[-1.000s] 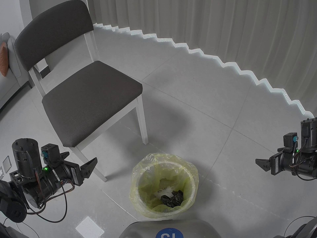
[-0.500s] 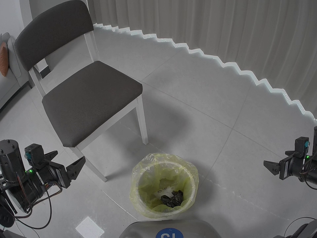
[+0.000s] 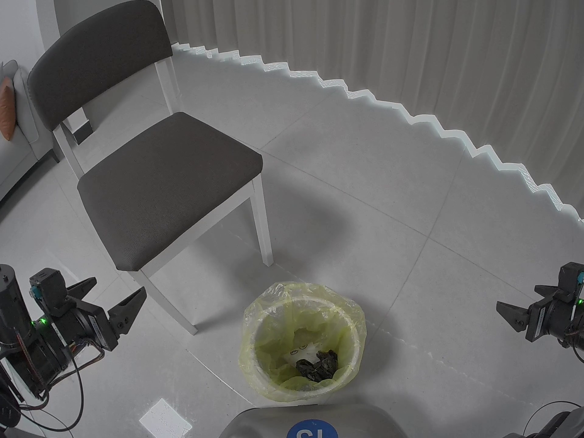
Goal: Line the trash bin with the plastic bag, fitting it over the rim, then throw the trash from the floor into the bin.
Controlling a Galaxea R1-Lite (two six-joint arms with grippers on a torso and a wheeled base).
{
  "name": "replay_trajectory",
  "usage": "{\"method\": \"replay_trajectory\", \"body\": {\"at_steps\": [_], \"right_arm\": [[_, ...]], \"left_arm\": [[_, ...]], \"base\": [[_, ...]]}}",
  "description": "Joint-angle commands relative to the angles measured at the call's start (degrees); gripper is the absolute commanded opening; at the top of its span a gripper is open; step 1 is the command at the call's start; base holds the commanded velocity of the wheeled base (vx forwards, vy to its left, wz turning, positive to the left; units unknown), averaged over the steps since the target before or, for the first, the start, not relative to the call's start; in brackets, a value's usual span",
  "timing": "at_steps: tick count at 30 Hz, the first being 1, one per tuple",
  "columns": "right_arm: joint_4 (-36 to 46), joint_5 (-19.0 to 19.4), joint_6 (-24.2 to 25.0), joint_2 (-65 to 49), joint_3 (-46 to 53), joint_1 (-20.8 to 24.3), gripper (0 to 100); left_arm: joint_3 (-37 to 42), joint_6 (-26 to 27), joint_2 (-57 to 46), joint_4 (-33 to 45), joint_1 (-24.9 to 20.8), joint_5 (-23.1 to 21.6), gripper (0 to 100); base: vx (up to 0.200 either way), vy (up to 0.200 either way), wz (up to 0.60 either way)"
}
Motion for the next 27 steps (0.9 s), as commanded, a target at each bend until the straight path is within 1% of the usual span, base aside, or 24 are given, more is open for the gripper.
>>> {"method": "replay_trajectory", "body": {"at_steps": [1, 7, 12, 19, 25, 27], "right_arm": [[-0.01, 0.05, 0.04, -4.27, 1.52, -0.16, 100], [-0.1, -0.04, 0.12, -8.4, 3.89, -0.25, 100], [-0.1, 0.05, 0.12, -12.79, 5.65, -1.65, 100], [-0.01, 0.05, 0.12, -18.15, 8.28, -1.83, 100], [-0.01, 1.19, 0.12, -21.23, 10.48, -2.62, 100], [-0.01, 1.9, 0.12, -23.51, 11.54, -3.59, 100]], "left_arm": [[0.68, 0.09, -2.98, 0.02, 0.28, 0.04, 100], [1.56, 0.09, -5.0, 0.55, 0.89, 0.04, 100], [2.35, 0.18, -8.6, 2.4, 1.07, 0.04, 100], [4.02, 0.44, -14.49, 5.12, 2.3, -0.14, 100], [4.9, 0.18, -18.01, 6.35, 3.7, -0.32, 100], [4.99, 0.0, -19.41, 6.97, 4.93, -0.49, 100]], "base": [[0.0, 0.0, 0.0], [0.0, 0.0, 0.0], [0.0, 0.0, 0.0], [0.0, 0.0, 0.0], [0.0, 0.0, 0.0], [0.0, 0.0, 0.0]]}}
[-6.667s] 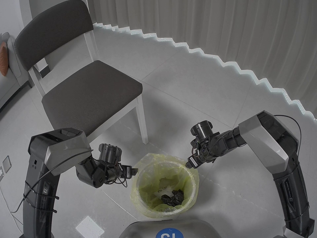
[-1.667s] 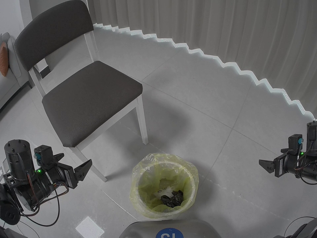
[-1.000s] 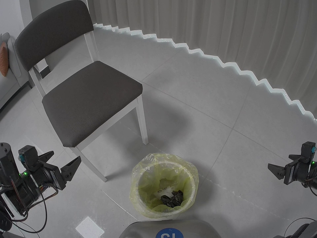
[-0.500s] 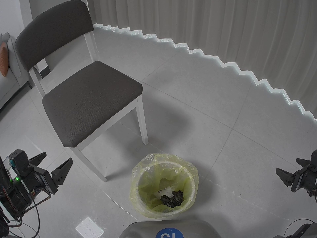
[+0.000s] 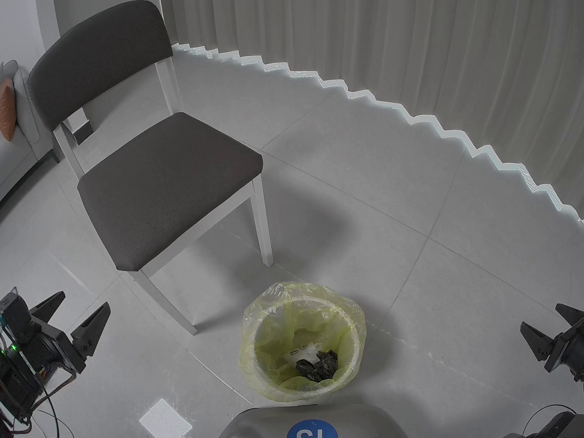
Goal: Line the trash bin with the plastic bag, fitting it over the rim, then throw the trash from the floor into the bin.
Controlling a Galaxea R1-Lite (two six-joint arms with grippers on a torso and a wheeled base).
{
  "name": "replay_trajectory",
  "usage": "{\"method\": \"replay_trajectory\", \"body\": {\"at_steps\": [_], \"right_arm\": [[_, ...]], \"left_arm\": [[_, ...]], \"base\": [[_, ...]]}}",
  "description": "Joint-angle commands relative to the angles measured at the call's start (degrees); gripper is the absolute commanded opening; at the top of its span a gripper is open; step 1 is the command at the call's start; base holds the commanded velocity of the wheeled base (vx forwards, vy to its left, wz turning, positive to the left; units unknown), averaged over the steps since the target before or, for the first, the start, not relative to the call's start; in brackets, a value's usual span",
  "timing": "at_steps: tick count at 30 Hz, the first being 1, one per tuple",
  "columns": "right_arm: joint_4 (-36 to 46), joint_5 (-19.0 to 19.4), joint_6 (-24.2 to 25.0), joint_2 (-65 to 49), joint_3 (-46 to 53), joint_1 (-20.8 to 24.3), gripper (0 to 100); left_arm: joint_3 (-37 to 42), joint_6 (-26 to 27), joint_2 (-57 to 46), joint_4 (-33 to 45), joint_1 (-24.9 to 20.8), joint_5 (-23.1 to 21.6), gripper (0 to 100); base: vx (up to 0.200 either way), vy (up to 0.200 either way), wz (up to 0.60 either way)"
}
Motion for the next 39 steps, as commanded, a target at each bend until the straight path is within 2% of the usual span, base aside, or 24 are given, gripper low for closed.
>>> {"method": "replay_trajectory", "body": {"at_steps": [1, 5, 15, 28, 34, 36, 39], "right_arm": [[-0.08, 0.86, -0.01, -4.87, 2.06, -1.48, 100], [-0.08, 1.04, -0.01, -8.3, 3.29, -2.62, 100], [0.63, 5.52, -0.01, -16.65, 8.39, -5.43, 100], [9.15, 6.58, 0.08, -28.16, 8.66, -8.33, 100], [13.37, 12.55, 4.38, -34.14, 7.95, -12.11, 100], [13.37, 13.17, 4.74, -34.67, 7.95, -12.9, 100], [13.55, 14.66, 4.91, -36.77, 7.86, -14.57, 100]], "left_arm": [[0.47, -0.19, -4.05, 0.65, 1.67, -0.14, 100], [1.7, -0.1, -5.72, 0.65, 1.85, -0.23, 100], [6.71, 0.16, -12.31, 0.92, 3.25, -0.58, 100], [7.68, 0.34, -23.39, 9.62, 8.53, -3.92, 100], [7.68, 0.16, -31.83, 17.26, 12.48, -9.1, 100], [7.68, 0.16, -33.14, 18.5, 13.1, -10.07, 100], [7.68, -0.1, -37.54, 22.27, 15.12, -14.03, 100]], "base": [[0.0, 0.0, 0.0], [0.0, 0.0, 0.0], [0.0, 0.0, 0.0], [0.0, 0.0, 0.0], [0.0, 0.0, 0.0], [0.0, 0.0, 0.0], [0.0, 0.0, 0.0]]}}
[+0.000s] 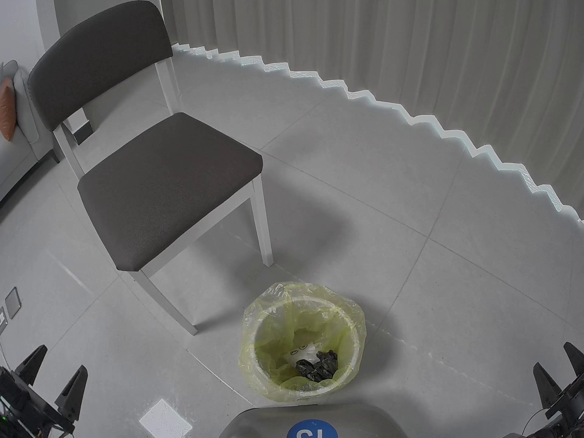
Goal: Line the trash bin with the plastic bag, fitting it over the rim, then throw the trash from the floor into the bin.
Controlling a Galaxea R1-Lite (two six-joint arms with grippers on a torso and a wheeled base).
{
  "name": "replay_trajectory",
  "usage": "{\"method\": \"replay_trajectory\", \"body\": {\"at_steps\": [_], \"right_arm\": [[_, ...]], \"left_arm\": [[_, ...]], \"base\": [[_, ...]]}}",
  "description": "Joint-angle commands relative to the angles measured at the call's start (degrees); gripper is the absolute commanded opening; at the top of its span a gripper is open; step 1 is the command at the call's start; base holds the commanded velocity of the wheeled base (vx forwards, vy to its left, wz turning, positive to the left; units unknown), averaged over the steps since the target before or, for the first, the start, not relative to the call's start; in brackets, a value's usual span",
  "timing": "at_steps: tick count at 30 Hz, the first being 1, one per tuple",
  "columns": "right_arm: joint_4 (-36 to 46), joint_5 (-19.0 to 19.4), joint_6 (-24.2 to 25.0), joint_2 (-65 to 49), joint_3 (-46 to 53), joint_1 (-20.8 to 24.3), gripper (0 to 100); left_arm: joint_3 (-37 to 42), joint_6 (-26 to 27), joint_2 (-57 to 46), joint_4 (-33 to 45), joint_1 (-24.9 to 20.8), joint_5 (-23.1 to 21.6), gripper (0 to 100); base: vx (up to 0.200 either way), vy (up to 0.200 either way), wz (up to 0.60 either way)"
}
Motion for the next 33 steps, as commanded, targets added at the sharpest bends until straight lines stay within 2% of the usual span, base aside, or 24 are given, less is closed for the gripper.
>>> {"method": "replay_trajectory", "body": {"at_steps": [1, 12, 16, 23, 28, 33], "right_arm": [[0.4, 1.76, 0.69, -5.1, 0.2, -2.74, 100], [-0.56, 1.76, 1.66, -5.19, 0.55, -2.74, 100], [-2.41, 1.76, 3.59, -5.19, 0.37, -2.74, 100], [-5.22, 1.14, 4.21, -5.19, 0.99, -2.65, 100], [-7.24, 0.26, 3.95, -5.19, 0.99, -2.65, 100], [-9.62, -3.34, 3.68, -5.19, 0.99, -2.65, 100]], "left_arm": [[0.92, -0.36, -8.38, 3.51, 3.13, -3.67, 100], [0.84, -0.63, -12.86, 6.67, 3.13, -4.28, 100], [0.75, -0.98, -16.2, 8.34, 3.13, -5.43, 100], [0.75, -0.89, -19.54, 8.43, 4.36, -6.04, 100], [0.84, 0.34, -19.63, 8.25, 4.53, -2.61, 100], [0.75, 1.04, -19.63, 8.43, 4.53, 2.66, 100]], "base": [[0.0, 0.0, 0.0], [0.0, 0.0, 0.0], [0.0, 0.0, 0.0], [0.0, 0.0, 0.0], [0.0, 0.0, 0.0], [0.0, 0.0, 0.0]]}}
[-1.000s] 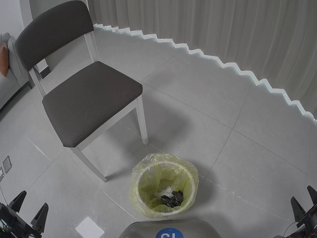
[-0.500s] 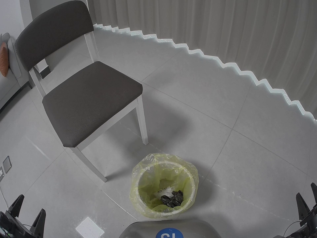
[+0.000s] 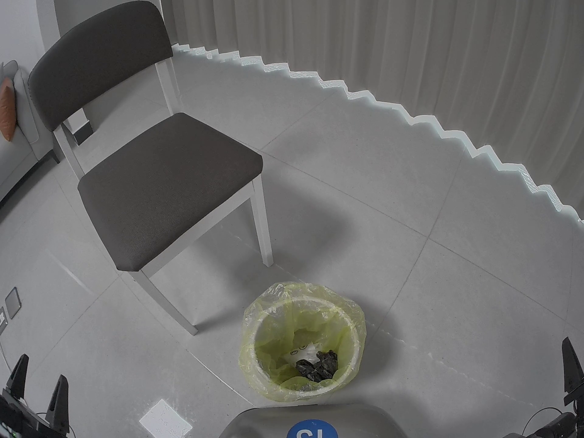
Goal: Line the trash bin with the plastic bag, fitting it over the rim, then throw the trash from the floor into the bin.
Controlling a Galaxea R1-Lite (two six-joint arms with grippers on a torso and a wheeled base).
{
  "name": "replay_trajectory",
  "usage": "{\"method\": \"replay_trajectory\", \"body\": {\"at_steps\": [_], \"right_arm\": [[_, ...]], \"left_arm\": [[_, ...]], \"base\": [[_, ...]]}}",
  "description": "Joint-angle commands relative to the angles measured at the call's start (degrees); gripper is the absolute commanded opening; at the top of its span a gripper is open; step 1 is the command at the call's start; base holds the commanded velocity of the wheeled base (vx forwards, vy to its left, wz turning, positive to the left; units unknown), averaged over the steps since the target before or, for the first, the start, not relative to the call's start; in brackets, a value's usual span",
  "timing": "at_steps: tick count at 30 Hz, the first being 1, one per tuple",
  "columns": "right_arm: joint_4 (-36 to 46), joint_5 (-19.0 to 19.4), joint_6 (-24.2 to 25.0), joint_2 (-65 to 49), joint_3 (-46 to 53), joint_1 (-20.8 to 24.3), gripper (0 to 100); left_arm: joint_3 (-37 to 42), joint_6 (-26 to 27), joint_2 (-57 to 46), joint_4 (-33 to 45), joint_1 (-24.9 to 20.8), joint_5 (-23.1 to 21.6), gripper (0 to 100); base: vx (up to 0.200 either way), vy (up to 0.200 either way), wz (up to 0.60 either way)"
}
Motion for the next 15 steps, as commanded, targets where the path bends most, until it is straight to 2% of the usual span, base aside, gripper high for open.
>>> {"method": "replay_trajectory", "body": {"at_steps": [1, 3, 5, 10, 15], "right_arm": [[-2.0, -2.25, -0.32, 0.27, 1.01, -0.02, 100], [-3.67, -3.48, -0.85, 0.27, 1.01, -0.02, 100], [-4.9, -4.27, -1.73, 0.27, 1.01, 0.07, 100], [-6.3, -7.09, -5.59, 0.27, 1.01, -0.02, 100], [-6.48, -6.73, -7.09, 0.18, 1.01, -0.02, 100]], "left_arm": [[0.75, 1.21, -1.05, 0.24, 0.02, 4.55, 100], [0.75, 2.88, -1.05, 0.33, 0.02, 8.51, 100], [0.92, 3.41, -1.05, 0.42, 0.02, 9.92, 100], [0.92, 4.9, -1.05, 0.42, 0.02, 10.0, 100], [0.84, 4.55, -1.05, 0.59, 0.02, 9.92, 100]], "base": [[0.0, 0.0, 0.0], [0.0, 0.0, 0.0], [0.0, 0.0, 0.0], [0.0, 0.0, 0.0], [0.0, 0.0, 0.0]]}}
